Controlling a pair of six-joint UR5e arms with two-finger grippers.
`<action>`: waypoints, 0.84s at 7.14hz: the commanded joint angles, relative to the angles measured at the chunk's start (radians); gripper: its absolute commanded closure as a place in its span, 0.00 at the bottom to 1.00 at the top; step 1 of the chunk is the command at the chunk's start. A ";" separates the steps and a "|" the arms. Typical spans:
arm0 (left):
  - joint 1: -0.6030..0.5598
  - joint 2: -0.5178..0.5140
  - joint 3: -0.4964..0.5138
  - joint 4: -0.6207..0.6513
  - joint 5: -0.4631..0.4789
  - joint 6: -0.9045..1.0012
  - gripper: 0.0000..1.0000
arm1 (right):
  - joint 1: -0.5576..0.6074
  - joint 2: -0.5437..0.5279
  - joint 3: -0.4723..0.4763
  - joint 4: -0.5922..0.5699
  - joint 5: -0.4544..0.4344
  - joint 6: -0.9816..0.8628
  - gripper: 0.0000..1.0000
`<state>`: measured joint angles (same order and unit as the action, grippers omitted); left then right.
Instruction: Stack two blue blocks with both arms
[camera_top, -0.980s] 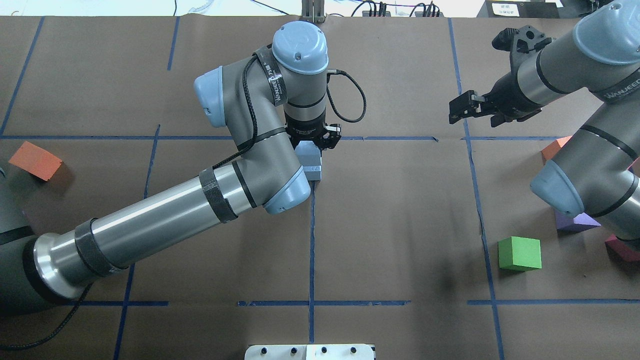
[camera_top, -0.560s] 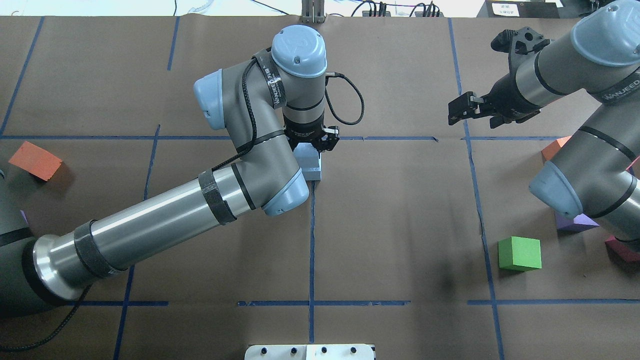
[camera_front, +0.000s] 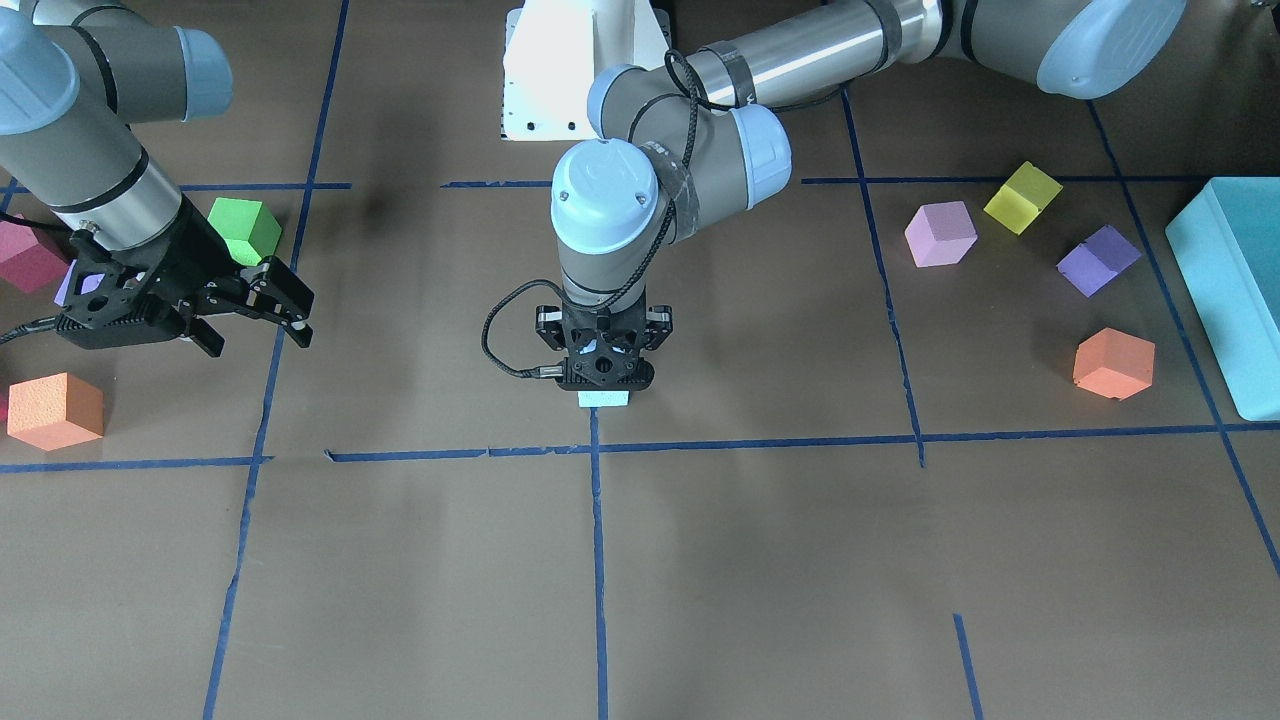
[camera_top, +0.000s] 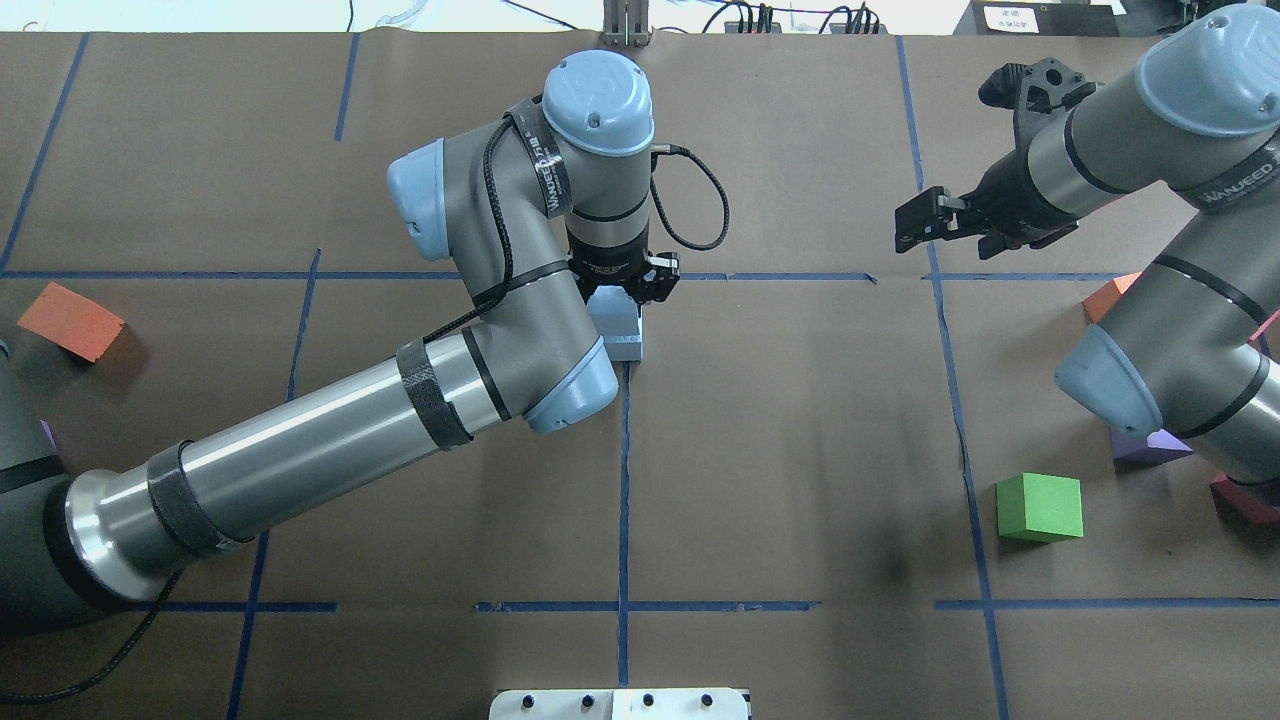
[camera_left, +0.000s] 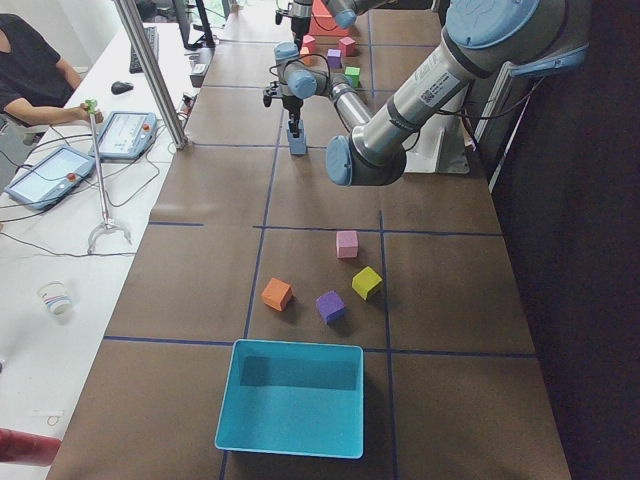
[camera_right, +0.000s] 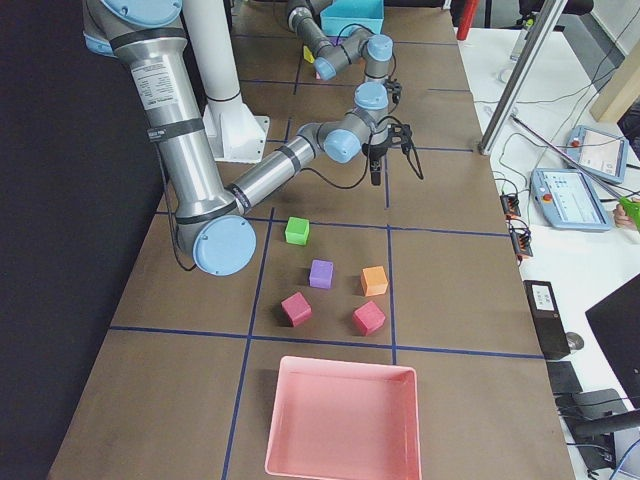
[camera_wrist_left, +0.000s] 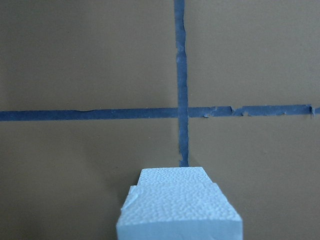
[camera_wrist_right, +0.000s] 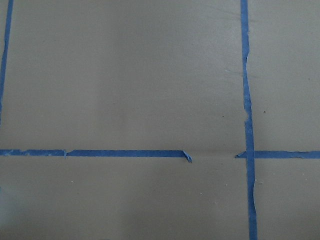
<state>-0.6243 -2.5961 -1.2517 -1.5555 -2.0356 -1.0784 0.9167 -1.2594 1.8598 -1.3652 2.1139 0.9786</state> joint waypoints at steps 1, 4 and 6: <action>0.000 0.001 -0.002 0.000 0.000 0.000 0.90 | -0.004 -0.002 -0.002 0.000 0.000 0.000 0.00; 0.005 0.001 0.002 0.000 0.000 0.003 0.89 | -0.005 -0.002 -0.004 0.000 0.000 0.000 0.00; 0.008 0.002 0.002 -0.002 0.000 0.006 0.89 | -0.005 -0.002 -0.004 0.000 0.000 -0.001 0.00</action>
<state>-0.6181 -2.5950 -1.2505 -1.5566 -2.0356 -1.0741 0.9113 -1.2609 1.8564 -1.3652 2.1138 0.9777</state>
